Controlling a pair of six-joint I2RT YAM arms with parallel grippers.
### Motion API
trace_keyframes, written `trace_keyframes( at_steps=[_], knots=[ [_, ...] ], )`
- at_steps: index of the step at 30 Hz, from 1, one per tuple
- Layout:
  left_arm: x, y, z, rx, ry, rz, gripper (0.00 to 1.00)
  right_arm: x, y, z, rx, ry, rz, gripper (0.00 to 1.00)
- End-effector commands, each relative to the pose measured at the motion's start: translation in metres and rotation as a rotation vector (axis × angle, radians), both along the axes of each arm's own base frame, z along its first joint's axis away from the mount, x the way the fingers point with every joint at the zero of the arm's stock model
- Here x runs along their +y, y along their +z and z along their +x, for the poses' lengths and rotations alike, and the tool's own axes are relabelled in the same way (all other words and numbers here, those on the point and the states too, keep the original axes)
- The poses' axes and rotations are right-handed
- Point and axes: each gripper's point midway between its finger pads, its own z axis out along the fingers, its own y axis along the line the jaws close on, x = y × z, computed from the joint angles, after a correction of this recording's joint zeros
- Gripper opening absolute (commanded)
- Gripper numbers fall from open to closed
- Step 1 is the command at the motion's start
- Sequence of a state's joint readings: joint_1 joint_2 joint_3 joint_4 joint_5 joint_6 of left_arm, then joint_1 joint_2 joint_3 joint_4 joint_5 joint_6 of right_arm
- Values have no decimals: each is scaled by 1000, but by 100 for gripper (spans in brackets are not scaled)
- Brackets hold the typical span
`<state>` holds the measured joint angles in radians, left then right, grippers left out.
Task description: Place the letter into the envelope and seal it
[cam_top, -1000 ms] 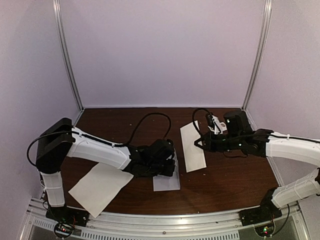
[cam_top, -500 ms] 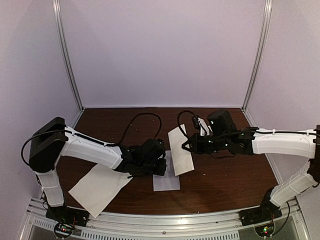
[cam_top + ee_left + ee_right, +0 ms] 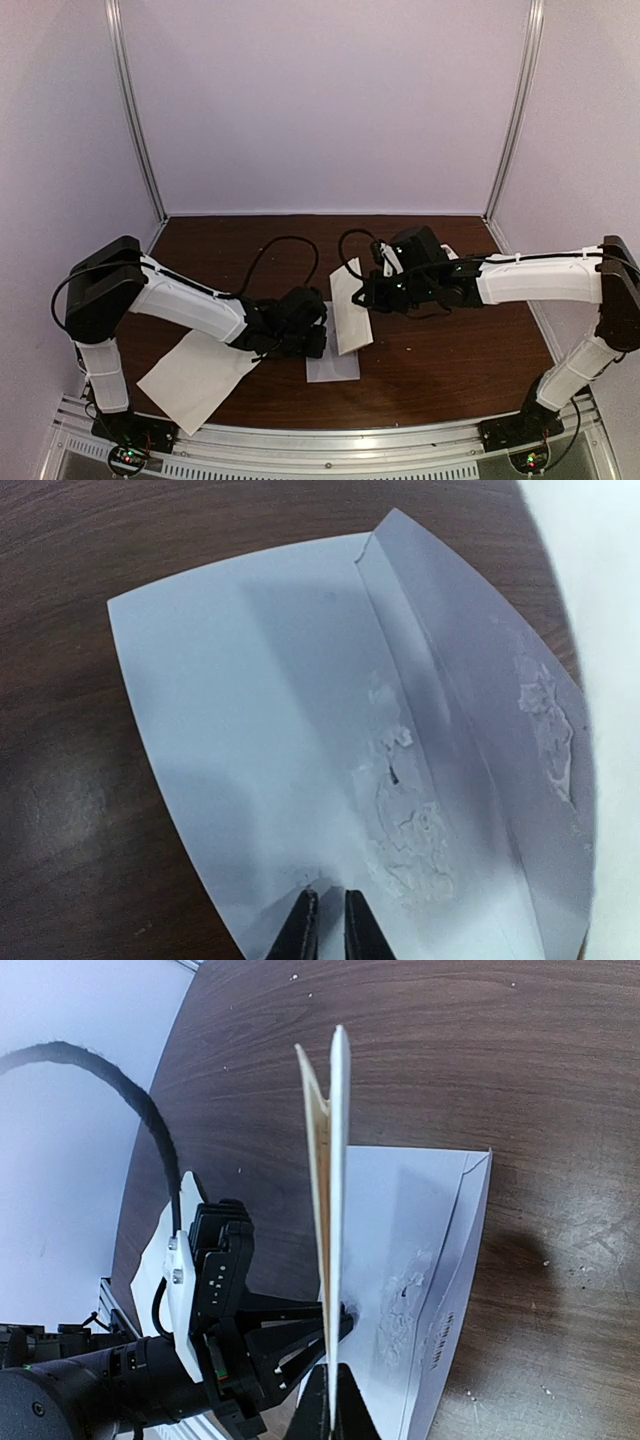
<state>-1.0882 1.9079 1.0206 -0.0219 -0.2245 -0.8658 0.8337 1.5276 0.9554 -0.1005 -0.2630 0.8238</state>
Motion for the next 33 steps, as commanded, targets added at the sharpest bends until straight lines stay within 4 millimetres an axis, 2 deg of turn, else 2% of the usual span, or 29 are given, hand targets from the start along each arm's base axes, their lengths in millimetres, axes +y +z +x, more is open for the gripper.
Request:
trace_keyframes(
  at_steps=[1,9,27,33],
  knots=[
    [-2,-3,5,-9,8,-27,11,15,4,5,-8,-10,7,0],
    [2,-7,4,3,17,-23,10,20,-22,8,31,-22,-42,0],
    [15,-17,5,24,53,-9,9,-38,-74,16,71,-126,-301,0],
    [17,-18,6,28,56,-5,9,-49,-85,19,90,-121,-331,0]
  ],
)
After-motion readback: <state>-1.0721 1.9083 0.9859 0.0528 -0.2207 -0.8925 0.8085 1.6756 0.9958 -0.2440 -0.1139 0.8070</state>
